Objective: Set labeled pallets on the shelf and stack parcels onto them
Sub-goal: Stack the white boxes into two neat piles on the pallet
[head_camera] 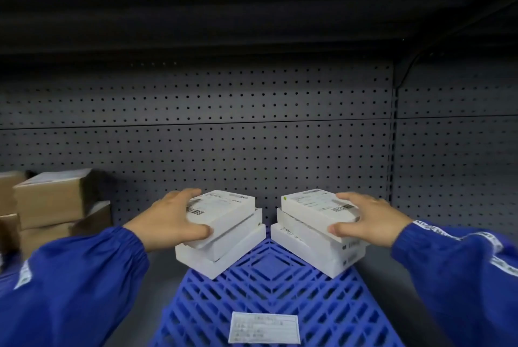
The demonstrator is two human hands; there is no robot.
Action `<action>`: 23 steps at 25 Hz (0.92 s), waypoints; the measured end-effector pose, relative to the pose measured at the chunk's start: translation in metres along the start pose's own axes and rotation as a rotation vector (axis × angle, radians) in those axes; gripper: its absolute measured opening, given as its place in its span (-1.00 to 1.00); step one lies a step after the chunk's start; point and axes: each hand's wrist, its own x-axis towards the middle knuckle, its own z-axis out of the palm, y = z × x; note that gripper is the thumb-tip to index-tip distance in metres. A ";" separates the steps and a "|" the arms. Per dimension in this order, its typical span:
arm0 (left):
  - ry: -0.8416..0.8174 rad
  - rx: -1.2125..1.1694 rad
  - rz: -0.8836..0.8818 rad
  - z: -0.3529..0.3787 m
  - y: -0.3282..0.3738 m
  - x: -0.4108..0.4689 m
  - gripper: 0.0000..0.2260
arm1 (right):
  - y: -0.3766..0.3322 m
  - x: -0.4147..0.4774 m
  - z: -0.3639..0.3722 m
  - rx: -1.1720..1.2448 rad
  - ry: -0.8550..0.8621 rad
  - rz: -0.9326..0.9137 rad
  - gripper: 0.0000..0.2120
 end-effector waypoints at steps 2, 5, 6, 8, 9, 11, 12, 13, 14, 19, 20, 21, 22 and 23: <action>-0.045 -0.003 0.019 0.004 -0.007 0.014 -0.07 | -0.003 0.001 0.004 -0.033 -0.038 0.021 -0.21; -0.089 -0.037 0.036 0.013 -0.018 0.032 -0.05 | -0.010 -0.001 0.000 -0.051 -0.130 0.066 0.15; -0.105 -0.043 0.047 0.015 -0.020 0.035 -0.04 | -0.012 -0.002 -0.002 -0.072 -0.156 0.068 0.34; -0.155 -0.046 0.074 0.016 -0.027 0.037 0.04 | -0.022 -0.006 -0.008 -0.100 -0.202 0.076 0.49; -0.181 -0.053 0.085 0.015 -0.030 0.037 0.12 | -0.030 -0.010 -0.011 -0.083 -0.196 0.067 0.50; -0.167 -0.139 0.067 0.007 -0.035 0.034 0.22 | -0.054 -0.022 -0.017 0.052 -0.108 0.031 0.46; -0.113 -0.260 0.022 0.006 -0.040 0.035 0.17 | -0.069 -0.026 -0.017 0.191 -0.047 0.022 0.38; -0.045 -0.451 -0.058 0.008 -0.046 0.036 0.06 | -0.086 -0.030 -0.014 0.400 -0.001 0.023 0.24; 0.002 -0.699 -0.167 0.012 -0.054 0.041 -0.04 | -0.105 -0.034 -0.006 0.654 -0.006 0.042 0.04; -0.218 -1.234 -0.496 0.041 -0.079 0.044 -0.16 | -0.165 -0.013 0.072 1.037 -0.332 0.358 -0.32; -0.233 -1.251 -0.501 0.042 -0.076 0.042 -0.19 | -0.170 -0.005 0.083 1.078 -0.343 0.427 -0.26; -0.245 -1.261 -0.482 0.045 -0.075 0.041 -0.23 | -0.174 0.000 0.091 1.128 -0.343 0.477 -0.24; -0.258 -1.268 -0.458 0.046 -0.073 0.040 -0.26 | -0.177 0.005 0.096 1.168 -0.338 0.508 -0.24; -0.276 -1.275 -0.434 0.046 -0.068 0.037 -0.28 | -0.178 0.008 0.099 1.200 -0.336 0.529 -0.25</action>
